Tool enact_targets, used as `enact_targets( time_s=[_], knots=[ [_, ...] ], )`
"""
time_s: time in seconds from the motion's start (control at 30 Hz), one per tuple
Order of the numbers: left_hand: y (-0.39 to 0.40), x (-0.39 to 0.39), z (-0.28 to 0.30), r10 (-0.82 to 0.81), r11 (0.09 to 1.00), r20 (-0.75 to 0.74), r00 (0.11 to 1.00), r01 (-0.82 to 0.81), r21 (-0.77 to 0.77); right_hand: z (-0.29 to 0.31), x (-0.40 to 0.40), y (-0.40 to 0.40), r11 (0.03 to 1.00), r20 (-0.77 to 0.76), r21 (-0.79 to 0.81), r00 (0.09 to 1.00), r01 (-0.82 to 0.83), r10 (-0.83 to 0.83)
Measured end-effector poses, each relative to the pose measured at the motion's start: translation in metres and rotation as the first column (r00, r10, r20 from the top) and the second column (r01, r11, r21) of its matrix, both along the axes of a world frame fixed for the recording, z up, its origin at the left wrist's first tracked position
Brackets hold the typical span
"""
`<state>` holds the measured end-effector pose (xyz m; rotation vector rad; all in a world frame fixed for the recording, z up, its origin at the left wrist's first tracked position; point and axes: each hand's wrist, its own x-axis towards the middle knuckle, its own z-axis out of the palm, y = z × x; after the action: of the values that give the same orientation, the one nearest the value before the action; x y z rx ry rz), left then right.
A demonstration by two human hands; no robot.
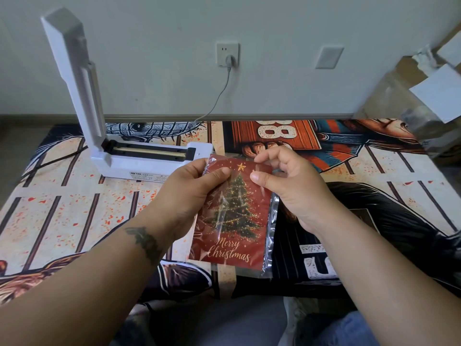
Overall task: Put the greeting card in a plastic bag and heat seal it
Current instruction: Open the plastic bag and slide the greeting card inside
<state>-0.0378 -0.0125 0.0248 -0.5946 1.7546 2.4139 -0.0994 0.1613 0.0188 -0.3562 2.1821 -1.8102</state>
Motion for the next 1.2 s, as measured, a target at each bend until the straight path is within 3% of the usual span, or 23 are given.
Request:
enact_targets(
  time_s=[0.93,1.2],
  knots=[
    [0.0004,0.0,0.0012,0.033,0.999,0.028,0.999,-0.032,-0.041,-0.001,0.0006,-0.0006,0.999,-0.033,0.013,0.999,-0.039,0.039],
    [-0.0019,-0.0017,0.001,0.054,0.998,0.037,0.998,-0.052,-0.037,-0.0007,-0.0002,0.0002,0.998,0.048,-0.063,0.999,-0.011,0.014]
  ],
)
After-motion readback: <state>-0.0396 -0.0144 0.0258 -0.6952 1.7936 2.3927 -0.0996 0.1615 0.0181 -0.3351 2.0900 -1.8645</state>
